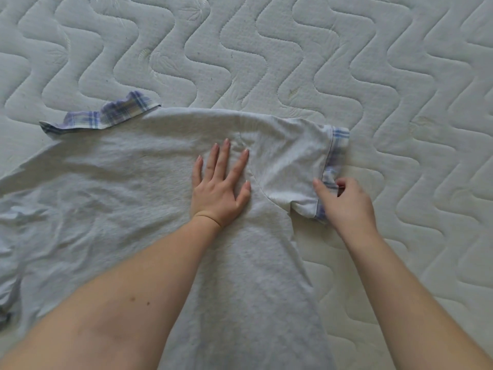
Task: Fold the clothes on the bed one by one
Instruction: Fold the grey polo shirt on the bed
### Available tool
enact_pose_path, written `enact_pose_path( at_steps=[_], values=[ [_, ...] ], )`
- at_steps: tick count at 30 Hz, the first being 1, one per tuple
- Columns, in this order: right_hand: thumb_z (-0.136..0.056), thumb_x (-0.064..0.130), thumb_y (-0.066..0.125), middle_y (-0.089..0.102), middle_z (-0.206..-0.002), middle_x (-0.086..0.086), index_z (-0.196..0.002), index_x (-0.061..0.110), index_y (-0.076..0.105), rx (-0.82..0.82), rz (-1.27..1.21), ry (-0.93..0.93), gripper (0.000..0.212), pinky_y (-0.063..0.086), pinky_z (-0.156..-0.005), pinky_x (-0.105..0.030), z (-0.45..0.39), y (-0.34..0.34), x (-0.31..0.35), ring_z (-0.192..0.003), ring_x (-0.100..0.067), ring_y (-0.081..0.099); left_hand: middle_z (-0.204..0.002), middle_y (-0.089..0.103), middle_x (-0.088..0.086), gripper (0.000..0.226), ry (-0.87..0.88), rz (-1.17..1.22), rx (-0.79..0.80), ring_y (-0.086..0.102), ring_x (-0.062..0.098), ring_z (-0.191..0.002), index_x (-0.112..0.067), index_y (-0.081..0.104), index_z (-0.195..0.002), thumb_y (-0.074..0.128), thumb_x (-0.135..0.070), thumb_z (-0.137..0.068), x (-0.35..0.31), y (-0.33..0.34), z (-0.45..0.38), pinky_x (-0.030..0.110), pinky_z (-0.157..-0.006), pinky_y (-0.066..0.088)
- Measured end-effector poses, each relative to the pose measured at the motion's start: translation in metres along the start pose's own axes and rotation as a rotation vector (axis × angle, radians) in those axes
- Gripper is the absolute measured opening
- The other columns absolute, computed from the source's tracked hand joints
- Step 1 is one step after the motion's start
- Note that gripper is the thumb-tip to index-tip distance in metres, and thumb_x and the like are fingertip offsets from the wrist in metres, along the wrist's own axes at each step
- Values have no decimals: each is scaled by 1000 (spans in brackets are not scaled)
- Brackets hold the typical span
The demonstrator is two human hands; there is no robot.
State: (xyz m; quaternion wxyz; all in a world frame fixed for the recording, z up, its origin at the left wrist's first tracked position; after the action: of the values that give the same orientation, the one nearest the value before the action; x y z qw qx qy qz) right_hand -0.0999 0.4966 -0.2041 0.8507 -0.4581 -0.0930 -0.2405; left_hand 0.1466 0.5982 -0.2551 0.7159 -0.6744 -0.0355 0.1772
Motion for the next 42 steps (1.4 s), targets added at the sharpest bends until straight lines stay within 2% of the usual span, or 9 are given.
enact_pose_path(
  at_steps=[6,10,13,17,20,24,30,36,42],
  values=[
    [-90,41,67,67,-68,7,-79,21,63,-15,-385,-72,23,43,-59,-30,20,-2,-12,-62,-8,61,-165,3,-2,68,-24,15,13,1,17,-152,-42,4,-155,28,-56,-93,0,-2,1,47,-121,1],
    [-88,35,71,70,-76,7,-86,27,61,-66,-400,-139,13,51,-66,-32,36,0,-24,-71,-14,67,-165,4,-2,67,-20,18,8,1,17,-152,-41,5,-155,27,-57,-94,1,-1,1,47,-121,1],
    [-86,20,74,71,-82,-9,-96,10,63,85,-387,-27,18,55,-67,-42,41,22,-42,-67,-23,64,-165,6,0,66,-21,24,-6,3,18,-151,-40,7,-155,27,-57,-94,0,-1,1,48,-121,4],
    [-88,30,71,65,-61,-1,-93,2,64,172,-393,83,30,47,-48,-22,44,30,-55,-49,-11,61,-165,7,-1,67,-21,33,-17,3,17,-152,-37,5,-156,25,-57,-95,0,-2,2,49,-121,6],
    [-88,51,63,61,-69,6,-85,16,60,-119,-210,14,34,45,-65,-30,39,0,-44,-69,-17,61,-165,5,-2,69,-30,35,-7,2,15,-152,-34,3,-157,24,-56,-95,0,-3,1,49,-121,6],
    [-93,33,62,63,-100,-5,-106,12,61,-300,-159,-381,25,44,-87,-40,23,-20,24,-95,-25,56,-165,5,-3,67,-30,32,-1,1,15,-152,-36,6,-156,25,-56,-95,-1,-3,1,48,-121,5],
    [-94,43,56,51,-135,0,-135,26,50,-152,253,-566,45,24,-103,-36,-28,17,110,-126,-25,39,-164,15,0,61,-22,66,-39,6,16,-151,-36,26,-151,31,-56,-94,0,-5,2,48,-121,6],
    [-86,42,69,66,-107,0,-88,31,57,-106,383,-423,17,28,-90,-38,-65,6,128,-110,-27,51,-161,22,4,58,-8,65,-83,13,21,-150,-31,36,-142,40,-55,-89,-2,-7,2,50,-120,11],
    [-90,38,66,61,-115,1,-116,26,60,-17,197,-617,30,33,-97,-39,-47,31,171,-115,-24,49,-160,26,4,61,1,80,-112,17,22,-150,-29,37,-138,50,-54,-84,-4,-10,3,50,-120,13]
  ],
)
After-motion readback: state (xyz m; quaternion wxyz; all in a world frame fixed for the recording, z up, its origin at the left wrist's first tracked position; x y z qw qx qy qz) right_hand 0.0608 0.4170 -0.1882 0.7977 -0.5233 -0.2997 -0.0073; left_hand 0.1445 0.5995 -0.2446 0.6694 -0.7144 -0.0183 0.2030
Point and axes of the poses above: each hand's wrist, its own z-axis away from the middle knuckle, its own y-axis out of the palm, x = y × z, the point moved 7 cm from there along -z, towards the middle knuckle
